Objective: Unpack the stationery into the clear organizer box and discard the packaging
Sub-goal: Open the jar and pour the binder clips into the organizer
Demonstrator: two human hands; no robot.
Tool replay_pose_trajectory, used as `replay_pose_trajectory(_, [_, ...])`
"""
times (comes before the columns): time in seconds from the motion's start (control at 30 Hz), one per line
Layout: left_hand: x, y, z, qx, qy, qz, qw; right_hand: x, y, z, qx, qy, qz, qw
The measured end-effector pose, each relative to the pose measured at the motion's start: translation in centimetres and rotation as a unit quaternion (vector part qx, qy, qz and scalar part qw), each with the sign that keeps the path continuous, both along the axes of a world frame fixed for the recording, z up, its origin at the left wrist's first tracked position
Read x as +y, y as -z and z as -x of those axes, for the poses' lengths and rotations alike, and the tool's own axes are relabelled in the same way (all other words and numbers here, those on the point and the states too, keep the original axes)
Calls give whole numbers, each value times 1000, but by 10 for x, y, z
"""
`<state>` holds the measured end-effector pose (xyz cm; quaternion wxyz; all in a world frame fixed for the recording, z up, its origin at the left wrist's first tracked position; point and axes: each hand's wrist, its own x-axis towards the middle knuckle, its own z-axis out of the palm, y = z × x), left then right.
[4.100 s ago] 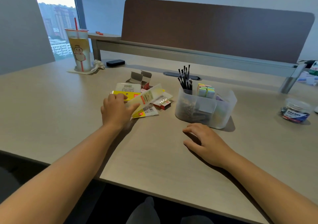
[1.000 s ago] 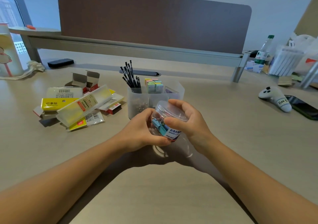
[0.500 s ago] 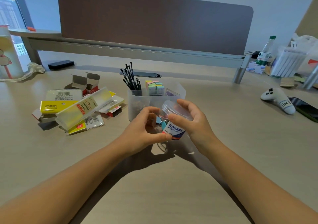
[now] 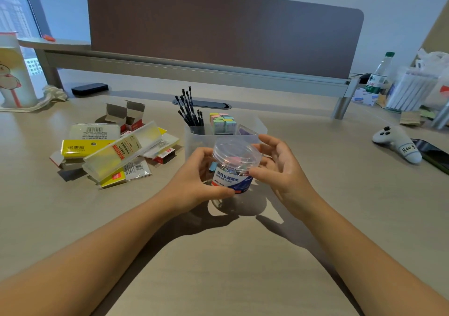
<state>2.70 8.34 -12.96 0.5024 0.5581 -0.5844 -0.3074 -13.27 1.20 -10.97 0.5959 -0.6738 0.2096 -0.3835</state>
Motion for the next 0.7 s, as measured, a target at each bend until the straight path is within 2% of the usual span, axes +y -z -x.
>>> replay_pose_trajectory(0.17, [0, 3, 5, -37, 12, -9, 999, 6, 4, -7, 80, 79, 89, 990])
replay_pose_trajectory(0.27, [0, 3, 8, -65, 4, -11, 998, 6, 5, -7, 89, 103, 109, 985])
replay_pose_trajectory(0.37, [0, 2, 7, -78, -15, -4, 997, 5, 4, -4, 98, 93, 103, 985])
replay_pose_trajectory(0.5, [0, 1, 6, -99, -22, -19, 995, 8, 3, -4, 164, 71, 126, 976])
replay_pose_trajectory(0.7, [2, -1, 3, -89, 31, -48, 994, 5, 2, 1, 153, 56, 110, 981])
